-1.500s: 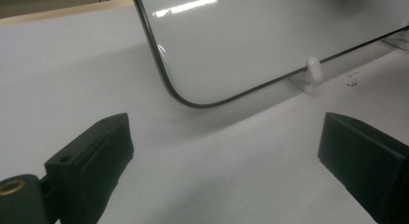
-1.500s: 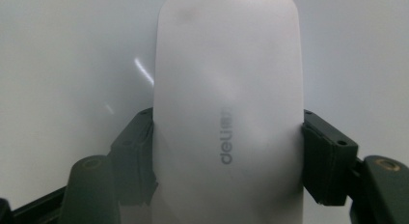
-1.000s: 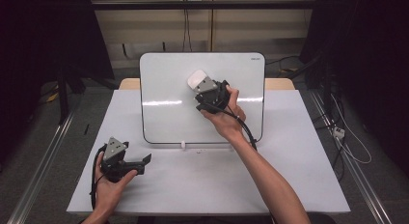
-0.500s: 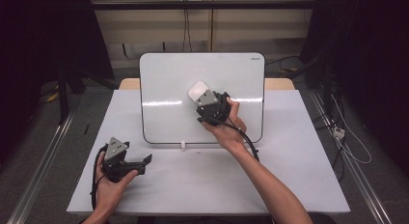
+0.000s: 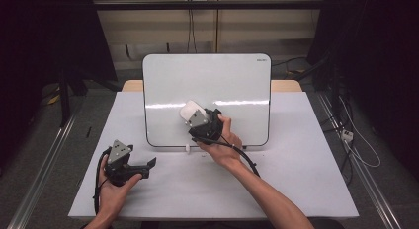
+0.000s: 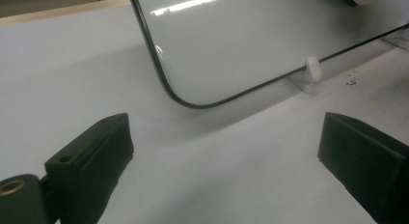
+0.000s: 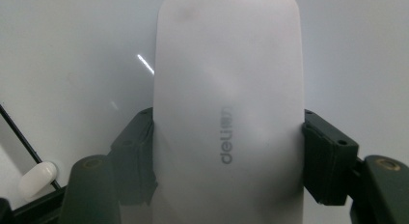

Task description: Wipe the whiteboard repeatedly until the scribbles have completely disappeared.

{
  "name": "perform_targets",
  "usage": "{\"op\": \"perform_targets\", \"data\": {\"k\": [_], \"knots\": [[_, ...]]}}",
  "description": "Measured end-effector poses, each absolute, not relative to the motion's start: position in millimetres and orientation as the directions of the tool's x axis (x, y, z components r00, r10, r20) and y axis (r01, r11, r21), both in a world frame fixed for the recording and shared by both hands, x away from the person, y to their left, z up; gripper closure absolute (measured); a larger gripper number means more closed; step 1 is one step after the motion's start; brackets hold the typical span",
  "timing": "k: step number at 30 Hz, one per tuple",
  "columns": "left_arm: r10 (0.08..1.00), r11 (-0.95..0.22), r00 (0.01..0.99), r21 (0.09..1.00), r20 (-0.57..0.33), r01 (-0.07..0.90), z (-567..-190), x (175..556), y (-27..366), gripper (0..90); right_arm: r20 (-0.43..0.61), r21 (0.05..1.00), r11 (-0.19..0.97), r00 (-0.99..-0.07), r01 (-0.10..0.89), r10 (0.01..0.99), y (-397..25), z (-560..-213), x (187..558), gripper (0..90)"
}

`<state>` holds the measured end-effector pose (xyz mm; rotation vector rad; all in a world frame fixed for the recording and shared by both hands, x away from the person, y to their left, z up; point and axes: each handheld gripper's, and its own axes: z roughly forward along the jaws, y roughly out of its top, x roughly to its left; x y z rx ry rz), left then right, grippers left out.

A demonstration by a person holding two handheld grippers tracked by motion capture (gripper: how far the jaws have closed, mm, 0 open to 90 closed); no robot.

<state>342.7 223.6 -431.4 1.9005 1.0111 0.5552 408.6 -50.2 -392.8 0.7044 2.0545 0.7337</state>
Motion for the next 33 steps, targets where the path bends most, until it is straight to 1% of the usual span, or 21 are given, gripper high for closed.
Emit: {"op": "perform_targets", "data": {"k": [2, 5, 8, 13, 19, 33], "knots": [[0.824, -0.275, 0.567, 0.860, -0.020, 0.430, -432, 343, 224, 5.0, -0.501, 0.710, 0.671, -0.517, 0.214, 0.694, -52, -392, 409, 31.8], [0.822, -0.275, 0.569, 0.860, -0.021, 0.430, -432, 343, 223, 4.9, -0.452, 0.736, 0.638, -0.536, 0.227, 0.713, -56, -389, 411, 31.8], [0.823, -0.273, 0.568, 0.861, -0.022, 0.430, -432, 343, 223, 4.9, -0.429, 0.753, 0.617, -0.539, 0.230, 0.725, -58, -386, 412, 31.8], [0.824, -0.275, 0.567, 0.859, -0.021, 0.432, -432, 343, 224, 4.9, -0.418, 0.765, 0.603, -0.537, 0.226, 0.732, -60, -384, 412, 31.8], [0.822, -0.274, 0.569, 0.861, -0.022, 0.429, -432, 343, 223, 4.9, -0.417, 0.786, 0.586, -0.531, 0.197, 0.738, -62, -370, 408, 31.8], [0.825, -0.264, 0.564, 0.860, -0.033, 0.436, -433, 343, 226, 4.9, -0.351, 0.830, 0.517, -0.525, 0.208, 0.775, -78, -359, 412, 31.8]]}}
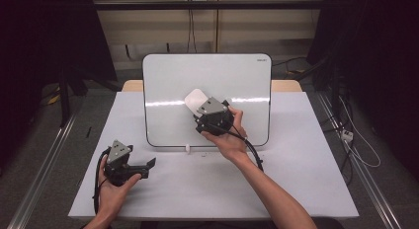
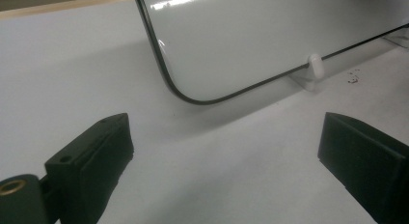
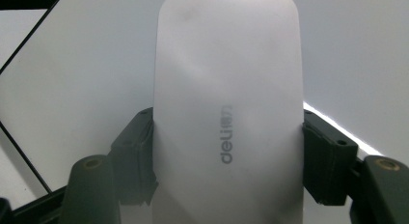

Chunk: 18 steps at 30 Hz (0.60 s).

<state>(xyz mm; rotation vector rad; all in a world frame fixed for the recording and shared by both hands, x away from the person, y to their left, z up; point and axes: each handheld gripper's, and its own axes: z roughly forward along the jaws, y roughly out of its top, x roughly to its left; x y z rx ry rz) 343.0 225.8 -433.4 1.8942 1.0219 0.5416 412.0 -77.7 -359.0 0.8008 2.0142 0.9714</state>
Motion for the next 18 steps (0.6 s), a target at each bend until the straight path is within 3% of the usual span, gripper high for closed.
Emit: {"op": "perform_targets", "data": {"k": [18], "knots": [[0.835, -0.261, 0.549, 0.862, -0.023, 0.434, -431, 341, 230, 4.9, -0.320, 0.849, 0.482, -0.515, 0.217, 0.795, -99, -355, 402, 31.8]]}}
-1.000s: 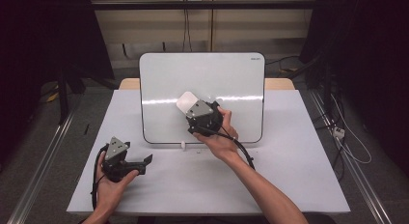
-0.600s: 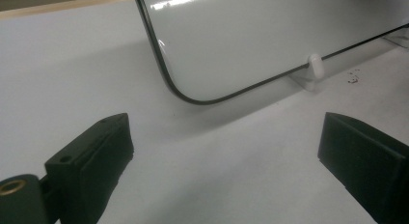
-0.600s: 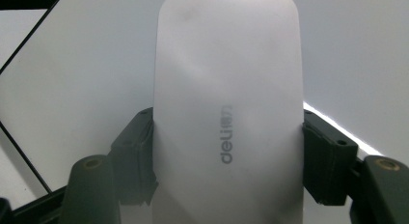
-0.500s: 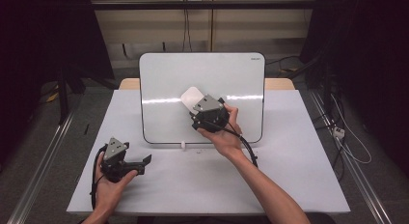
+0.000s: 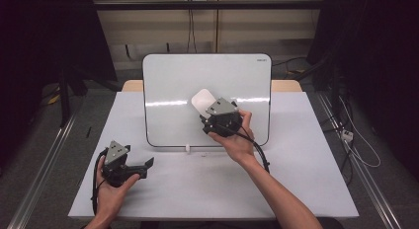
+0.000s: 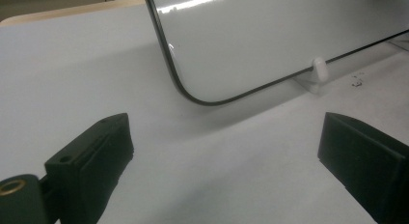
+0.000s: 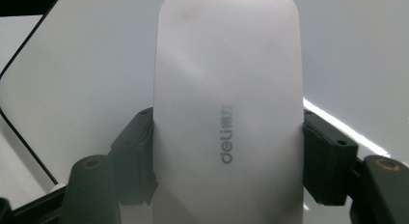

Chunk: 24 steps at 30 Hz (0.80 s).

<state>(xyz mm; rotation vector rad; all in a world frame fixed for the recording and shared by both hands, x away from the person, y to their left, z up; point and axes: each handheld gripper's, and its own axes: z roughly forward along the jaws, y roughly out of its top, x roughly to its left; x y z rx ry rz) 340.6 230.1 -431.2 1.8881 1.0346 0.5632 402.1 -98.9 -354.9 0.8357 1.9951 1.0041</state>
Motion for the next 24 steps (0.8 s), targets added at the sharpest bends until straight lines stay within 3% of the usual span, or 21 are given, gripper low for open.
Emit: {"op": "perform_targets", "data": {"k": [24], "knots": [[0.835, -0.253, 0.549, 0.861, -0.036, 0.440, -432, 342, 232, 4.9, -0.254, 0.879, 0.392, -0.429, 0.271, 0.867, -162, -349, 388, 31.8]]}}
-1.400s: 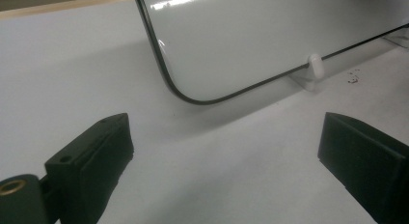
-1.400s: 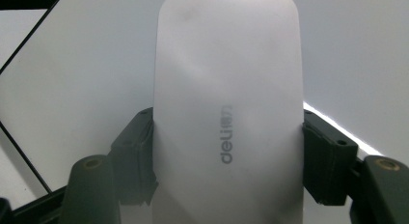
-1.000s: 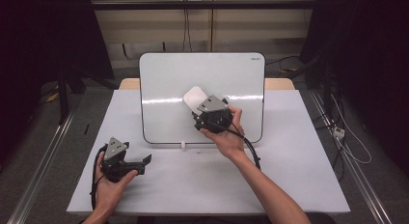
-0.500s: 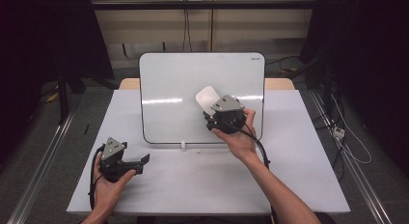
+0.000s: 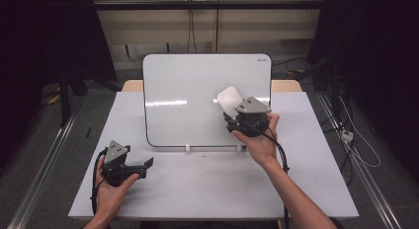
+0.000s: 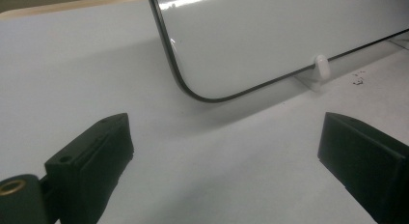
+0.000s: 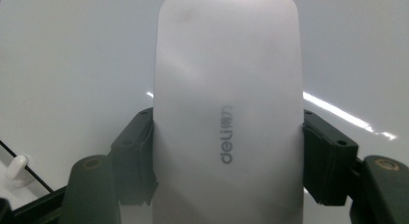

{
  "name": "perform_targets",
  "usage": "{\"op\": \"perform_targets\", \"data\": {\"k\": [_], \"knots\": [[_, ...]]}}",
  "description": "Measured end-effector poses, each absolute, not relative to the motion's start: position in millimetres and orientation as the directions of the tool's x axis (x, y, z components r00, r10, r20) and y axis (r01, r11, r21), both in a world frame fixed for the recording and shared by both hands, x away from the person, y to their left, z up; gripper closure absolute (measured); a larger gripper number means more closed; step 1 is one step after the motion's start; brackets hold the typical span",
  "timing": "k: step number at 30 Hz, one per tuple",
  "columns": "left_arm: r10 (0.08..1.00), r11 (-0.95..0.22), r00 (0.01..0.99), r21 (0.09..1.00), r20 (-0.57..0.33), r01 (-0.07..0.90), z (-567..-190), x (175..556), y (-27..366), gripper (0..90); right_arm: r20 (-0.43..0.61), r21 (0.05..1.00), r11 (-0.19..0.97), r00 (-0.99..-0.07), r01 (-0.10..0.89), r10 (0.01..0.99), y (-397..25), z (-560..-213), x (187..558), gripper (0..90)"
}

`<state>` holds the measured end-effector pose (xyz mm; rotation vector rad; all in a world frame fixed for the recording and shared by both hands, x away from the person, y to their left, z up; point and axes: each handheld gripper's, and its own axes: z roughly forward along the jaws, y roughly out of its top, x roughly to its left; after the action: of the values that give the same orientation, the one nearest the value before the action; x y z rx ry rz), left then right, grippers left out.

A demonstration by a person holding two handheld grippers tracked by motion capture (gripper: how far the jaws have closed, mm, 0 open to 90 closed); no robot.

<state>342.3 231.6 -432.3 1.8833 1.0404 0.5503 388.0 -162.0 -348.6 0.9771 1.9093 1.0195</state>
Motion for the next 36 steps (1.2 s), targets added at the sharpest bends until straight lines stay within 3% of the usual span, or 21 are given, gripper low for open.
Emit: {"op": "perform_targets", "data": {"k": [16, 36], "knots": [[0.837, -0.254, 0.546, 0.858, -0.036, 0.446, -432, 343, 231, 5.0, -0.247, 0.860, 0.377, -0.366, 0.343, 0.897, -203, -369, 374, 31.8], [0.836, -0.258, 0.548, 0.859, -0.031, 0.443, -431, 342, 231, 5.0, -0.256, 0.836, 0.393, -0.361, 0.384, 0.897, -210, -392, 369, 31.8]]}}
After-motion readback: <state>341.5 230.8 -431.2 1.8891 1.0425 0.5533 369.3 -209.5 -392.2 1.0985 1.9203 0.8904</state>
